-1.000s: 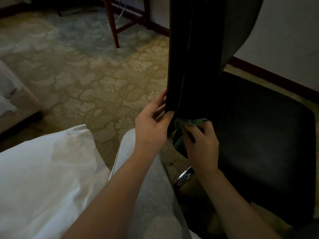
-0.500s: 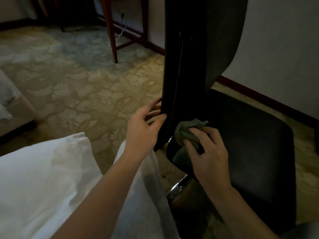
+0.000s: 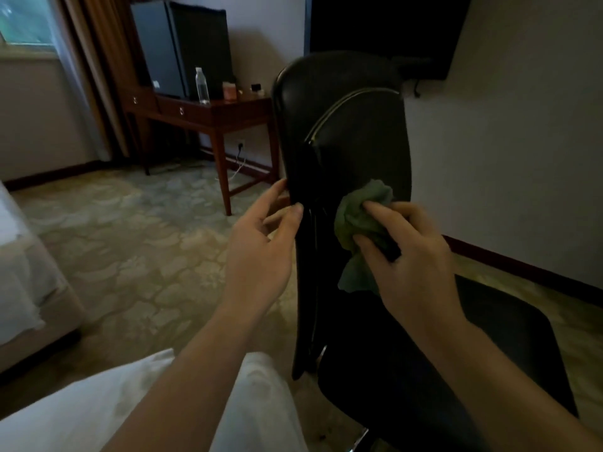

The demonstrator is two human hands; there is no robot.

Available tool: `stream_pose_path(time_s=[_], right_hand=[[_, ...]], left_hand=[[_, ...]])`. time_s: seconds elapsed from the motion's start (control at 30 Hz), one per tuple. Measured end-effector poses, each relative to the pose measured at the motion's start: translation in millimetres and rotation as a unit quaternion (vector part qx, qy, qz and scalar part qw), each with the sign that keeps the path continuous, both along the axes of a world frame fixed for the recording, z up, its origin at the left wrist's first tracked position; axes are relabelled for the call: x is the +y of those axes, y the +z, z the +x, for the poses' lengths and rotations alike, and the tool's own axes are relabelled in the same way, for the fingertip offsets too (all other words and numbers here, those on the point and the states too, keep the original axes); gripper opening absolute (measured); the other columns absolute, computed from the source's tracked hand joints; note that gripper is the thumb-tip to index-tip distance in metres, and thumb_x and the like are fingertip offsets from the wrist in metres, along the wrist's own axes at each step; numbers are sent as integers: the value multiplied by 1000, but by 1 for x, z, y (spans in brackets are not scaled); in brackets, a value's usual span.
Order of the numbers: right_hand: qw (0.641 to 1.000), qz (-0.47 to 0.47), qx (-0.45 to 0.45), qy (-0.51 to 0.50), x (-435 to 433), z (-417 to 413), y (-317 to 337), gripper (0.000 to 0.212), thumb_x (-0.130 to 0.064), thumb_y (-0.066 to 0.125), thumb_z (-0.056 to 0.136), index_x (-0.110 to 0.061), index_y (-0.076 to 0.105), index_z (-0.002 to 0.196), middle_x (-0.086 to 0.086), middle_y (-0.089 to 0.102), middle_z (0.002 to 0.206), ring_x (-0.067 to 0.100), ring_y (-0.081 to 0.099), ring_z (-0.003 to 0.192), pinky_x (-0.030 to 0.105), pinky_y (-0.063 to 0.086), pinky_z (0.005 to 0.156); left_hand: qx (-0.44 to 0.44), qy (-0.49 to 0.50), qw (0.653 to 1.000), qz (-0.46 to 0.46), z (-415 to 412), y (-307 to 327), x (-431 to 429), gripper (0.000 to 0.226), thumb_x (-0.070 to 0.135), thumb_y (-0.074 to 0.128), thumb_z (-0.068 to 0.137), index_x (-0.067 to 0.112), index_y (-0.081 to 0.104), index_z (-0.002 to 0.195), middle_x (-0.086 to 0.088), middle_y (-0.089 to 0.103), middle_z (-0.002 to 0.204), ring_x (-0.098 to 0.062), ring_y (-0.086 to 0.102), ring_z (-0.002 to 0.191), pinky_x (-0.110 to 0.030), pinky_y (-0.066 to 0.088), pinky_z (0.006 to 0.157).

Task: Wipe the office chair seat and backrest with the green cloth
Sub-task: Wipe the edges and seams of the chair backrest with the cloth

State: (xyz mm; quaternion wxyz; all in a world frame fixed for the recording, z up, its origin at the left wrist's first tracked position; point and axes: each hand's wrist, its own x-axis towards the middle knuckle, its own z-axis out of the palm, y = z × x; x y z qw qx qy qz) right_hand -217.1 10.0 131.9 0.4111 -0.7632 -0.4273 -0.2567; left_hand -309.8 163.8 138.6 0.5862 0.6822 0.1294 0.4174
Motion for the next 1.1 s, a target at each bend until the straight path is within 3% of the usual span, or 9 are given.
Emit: stream_pose_path(time_s=[0.07,0.23,0.43,0.57,0.63,0.73,0.83,0.93,1.1], right_hand=[[1000,-19,-22,5,9,1,17,45,-17,69,88,-13,59,133,0,52,123,-6,41,106,2,38,89],[995,-67,-71,21,35,-5,24,42,-16,67,90,-11,60,131,9,57,121,19,58,106,29,53,90],[995,-71,-70,1,47,-7,2,35,-17,64,91,-10,65,125,10,58,116,22,56,100,32,55,82],[991,-112,-75,-29,50,-13,-14,30,-12,67,89,-13,68,119,9,57,112,23,54,96,33,56,71],[986,-144,-77,-30,47,-16,-23,28,-12,67,88,-13,69,116,8,56,111,23,53,94,34,56,66],[988,-153,-27,-13,35,-13,-27,24,-15,68,88,-16,72,112,1,55,109,17,53,94,30,55,71],[997,-36,59,-20,18,-7,-25,29,-18,71,87,-16,70,116,-3,55,112,7,54,96,19,52,82],[999,14,31,-32,13,-6,-21,36,-18,69,88,-15,66,124,0,55,117,-1,49,98,9,47,83],[998,-25,-56,-10,28,-8,-8,34,-14,69,89,-12,67,123,5,59,111,11,57,98,20,51,83]], left_hand=[[1,6,1000,-10,2,8,1,36,23,57,103,34,58,137,16,74,108,-5,70,105,-40,58,95],[17,1,999,-36,2,5,-1,36,43,52,102,45,55,138,-14,72,111,-44,64,109,-64,51,97],[24,5,999,-25,2,1,0,36,38,51,105,47,54,139,-4,69,97,-24,62,90,-66,50,96],[15,28,999,-18,2,2,0,36,32,55,104,43,58,138,14,72,93,-9,65,91,-49,58,92],[6,17,1000,-15,1,5,-1,37,25,57,103,44,58,135,14,74,107,-4,69,104,-44,59,95],[13,-7,1000,-3,-3,3,1,43,15,58,102,44,55,133,10,74,118,-3,67,113,-37,55,100],[46,-11,999,20,-9,-3,9,42,20,59,102,47,53,134,15,75,111,-3,71,104,-38,57,96],[90,-27,996,4,-8,-12,13,34,32,53,104,48,55,133,20,73,113,-1,69,108,-40,56,97],[82,-54,991,-89,0,-15,2,38,47,43,104,31,67,130,11,73,119,-9,68,114,-44,55,100]])
